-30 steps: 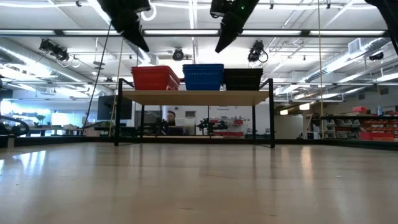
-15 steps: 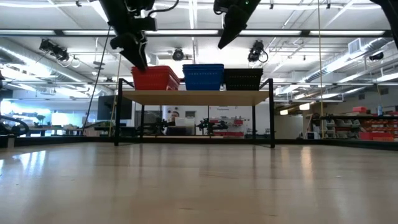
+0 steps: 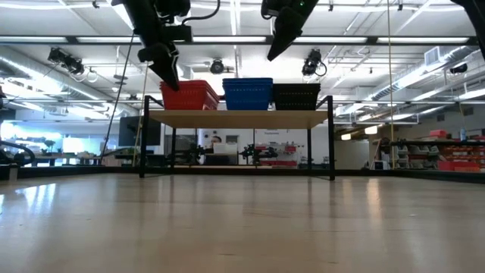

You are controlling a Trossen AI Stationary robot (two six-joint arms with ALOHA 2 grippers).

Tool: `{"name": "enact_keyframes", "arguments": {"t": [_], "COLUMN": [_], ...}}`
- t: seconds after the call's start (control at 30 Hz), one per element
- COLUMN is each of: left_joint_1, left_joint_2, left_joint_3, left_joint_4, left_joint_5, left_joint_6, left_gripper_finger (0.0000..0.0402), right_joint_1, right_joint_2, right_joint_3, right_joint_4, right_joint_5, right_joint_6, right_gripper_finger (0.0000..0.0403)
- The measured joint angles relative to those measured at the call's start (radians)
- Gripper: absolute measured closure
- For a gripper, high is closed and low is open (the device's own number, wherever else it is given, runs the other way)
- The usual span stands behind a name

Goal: Stack baskets on shelf by color
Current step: Adjust the bins on the shelf

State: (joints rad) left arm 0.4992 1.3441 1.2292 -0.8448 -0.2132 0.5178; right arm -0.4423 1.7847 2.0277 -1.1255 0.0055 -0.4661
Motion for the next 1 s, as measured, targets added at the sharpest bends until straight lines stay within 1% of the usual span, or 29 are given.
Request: {"name": "enact_keyframes", "arguments": {"t": [0.13, 0.3, 0.43, 0.7, 0.83, 1.0], "left_joint_1": [0.0, -0.001, -0.018, -0.073, -0.079, -0.071], "left_joint_2": [0.0, 0.0, 0.0, 0.0, 0.0, 0.0], "left_joint_3": [0.0, 0.0, 0.0, 0.0, 0.0, 0.0], "left_joint_4": [0.0, -0.005, -0.004, -0.006, -0.017, -0.038], "left_joint_5": [0.0, 0.004, 0.032, 0.034, 0.035, -0.007], "left_joint_6": [-0.018, -0.047, -0.065, -0.089, -0.089, -0.089], "left_gripper_finger": [0.0283, 0.0292, 0.0298, 0.0313, 0.0318, 0.0319], "right_joint_1": [0.0, 0.0, 0.0, 0.0, 0.0, 0.0], "right_joint_2": [0.0, 0.001, 0.001, 0.001, 0.001, 0.001], "right_joint_3": [0.0, 0.0, 0.0, 0.0, 0.0, 0.0], "right_joint_4": [-0.009, -0.023, -0.027, -0.031, -0.041, -0.051], "right_joint_5": [0.0, 0.0, 0.0, 0.0, 0.0, -0.001], "right_joint_6": [0.003, 0.018, 0.022, 0.027, 0.03, 0.04], "right_gripper_finger": [0.02, 0.02, 0.02, 0.02, 0.02, 0.02]}}
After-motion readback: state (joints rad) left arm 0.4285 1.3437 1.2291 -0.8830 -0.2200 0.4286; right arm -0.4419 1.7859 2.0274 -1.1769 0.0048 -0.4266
